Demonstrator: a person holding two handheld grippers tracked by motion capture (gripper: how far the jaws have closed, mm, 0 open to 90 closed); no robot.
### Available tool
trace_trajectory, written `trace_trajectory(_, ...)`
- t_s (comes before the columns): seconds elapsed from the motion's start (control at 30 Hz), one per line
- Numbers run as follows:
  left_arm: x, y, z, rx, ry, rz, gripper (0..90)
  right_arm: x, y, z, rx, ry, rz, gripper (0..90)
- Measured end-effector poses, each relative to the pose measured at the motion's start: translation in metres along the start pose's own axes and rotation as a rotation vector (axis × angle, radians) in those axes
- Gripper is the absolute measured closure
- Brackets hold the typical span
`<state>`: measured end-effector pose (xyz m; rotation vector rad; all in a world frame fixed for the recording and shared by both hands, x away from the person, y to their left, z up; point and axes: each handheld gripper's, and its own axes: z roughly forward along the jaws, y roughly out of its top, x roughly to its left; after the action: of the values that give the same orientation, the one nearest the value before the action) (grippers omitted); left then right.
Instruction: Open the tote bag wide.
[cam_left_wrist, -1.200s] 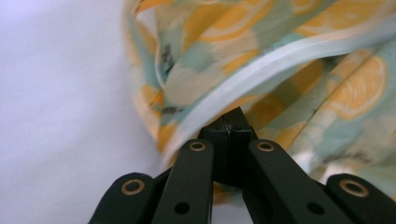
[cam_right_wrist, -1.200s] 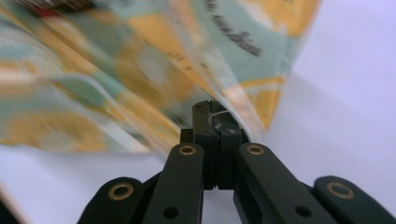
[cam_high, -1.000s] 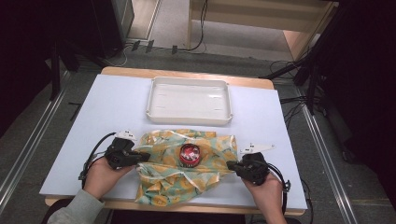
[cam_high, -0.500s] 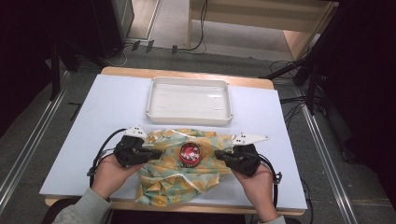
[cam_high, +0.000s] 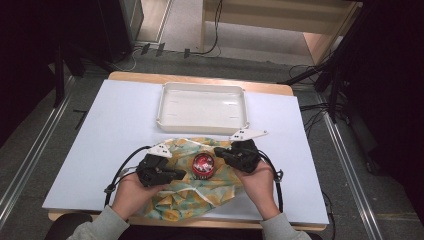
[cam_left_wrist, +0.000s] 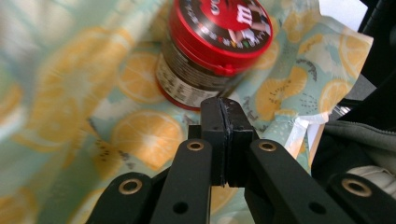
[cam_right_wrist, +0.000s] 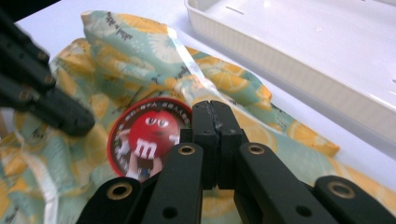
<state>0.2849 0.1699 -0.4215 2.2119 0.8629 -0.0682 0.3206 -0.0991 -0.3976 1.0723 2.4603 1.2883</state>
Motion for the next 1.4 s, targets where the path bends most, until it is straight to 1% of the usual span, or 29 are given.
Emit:
trace_trajectory(0.03,-0.001,-0.002,0.003,0.008,-0.009,-0.002,90.0,-0.001,0.002,0.008,0.002,-0.006,-0.004,90.0)
trace_trajectory(0.07,-0.001,-0.002,0.003,0.008,-0.009,-0.002,89.9,-0.001,0.002,0.008,0.002,-0.006,-0.004,90.0)
trace_trajectory(0.1,-0.002,-0.003,0.005,0.008,-0.016,-0.003,90.0,-0.004,0.003,0.014,0.010,-0.010,-0.002,90.0)
trace_trajectory(0.13,-0.002,-0.004,0.007,0.016,-0.016,0.001,90.0,-0.004,0.003,0.014,0.010,-0.010,-0.002,90.0)
trace_trajectory(0.17,-0.003,-0.007,0.010,0.028,-0.026,0.006,89.9,-0.008,0.003,0.020,0.018,-0.015,0.006,90.0)
trace_trajectory(0.2,-0.003,-0.007,0.010,0.028,-0.026,0.006,89.9,-0.008,0.003,0.020,0.018,-0.015,0.006,90.0)
trace_trajectory(0.3,-0.005,-0.011,0.015,0.039,-0.035,0.008,89.9,-0.016,0.003,0.032,0.031,-0.018,0.020,90.0)
trace_trajectory(0.33,-0.005,-0.011,0.015,0.039,-0.035,0.008,89.9,-0.016,0.003,0.032,0.031,-0.018,0.020,90.0)
trace_trajectory(0.4,-0.006,-0.013,0.017,0.045,-0.034,0.009,89.9,-0.022,0.003,0.040,0.035,-0.019,0.034,90.0)
trace_trajectory(0.47,-0.007,-0.016,0.020,0.051,-0.040,0.008,89.9,-0.024,0.003,0.043,0.036,-0.019,0.035,90.0)
trace_trajectory(0.53,-0.008,-0.019,0.023,0.061,-0.042,0.012,89.9,-0.027,0.002,0.050,0.044,-0.020,0.043,90.0)
trace_trajectory(0.57,-0.009,-0.021,0.025,0.074,-0.040,0.015,89.9,-0.030,0.001,0.058,0.055,-0.031,0.052,90.0)
trace_trajectory(0.6,-0.009,-0.023,0.025,0.069,-0.041,0.013,89.9,-0.031,0.000,0.062,0.058,-0.027,0.056,90.0)
trace_trajectory(0.63,-0.009,-0.023,0.025,0.069,-0.041,0.013,89.9,-0.031,0.000,0.062,0.058,-0.027,0.056,90.0)
trace_trajectory(0.7,-0.010,-0.025,0.026,0.070,-0.044,0.014,89.9,-0.034,-0.002,0.072,0.064,-0.039,0.058,90.0)
trace_trajectory(0.73,-0.010,-0.025,0.026,0.070,-0.044,0.014,89.9,-0.034,-0.002,0.072,0.064,-0.039,0.058,90.0)
trace_trajectory(0.77,-0.012,-0.027,0.027,0.077,-0.045,0.017,89.9,-0.035,-0.003,0.077,0.063,-0.045,0.056,90.0)
trace_trajectory(0.83,-0.013,-0.028,0.029,0.079,-0.050,0.016,89.9,-0.036,-0.004,0.081,0.069,-0.047,0.061,90.0)
trace_trajectory(0.87,-0.013,-0.029,0.029,0.089,-0.050,0.022,89.9,-0.037,-0.004,0.083,0.071,-0.047,0.061,90.0)
trace_trajectory(1.03,-0.018,-0.033,0.033,0.104,-0.060,0.031,89.9,-0.039,-0.007,0.090,0.087,-0.051,0.062,90.0)
trace_trajectory(1.07,-0.019,-0.034,0.034,0.105,-0.064,0.026,89.9,-0.040,-0.007,0.091,0.088,-0.049,0.062,90.0)
trace_trajectory(1.1,-0.020,-0.034,0.034,0.109,-0.065,0.036,89.9,-0.041,-0.008,0.094,0.091,-0.052,0.060,90.0)
trace_trajectory(1.2,-0.023,-0.036,0.035,0.113,-0.075,0.036,89.9,-0.041,-0.009,0.096,0.096,-0.055,0.060,90.0)
trace_trajectory(1.27,-0.024,-0.037,0.036,0.120,-0.084,0.044,89.9,-0.042,-0.010,0.098,0.096,-0.058,0.062,90.0)
trace_trajectory(1.3,-0.025,-0.038,0.036,0.118,-0.091,0.041,89.9,-0.042,-0.011,0.098,0.102,-0.056,0.066,90.0)
trace_trajectory(1.4,-0.027,-0.040,0.036,0.120,-0.104,0.044,89.9,-0.043,-0.011,0.100,0.094,-0.043,0.045,90.0)
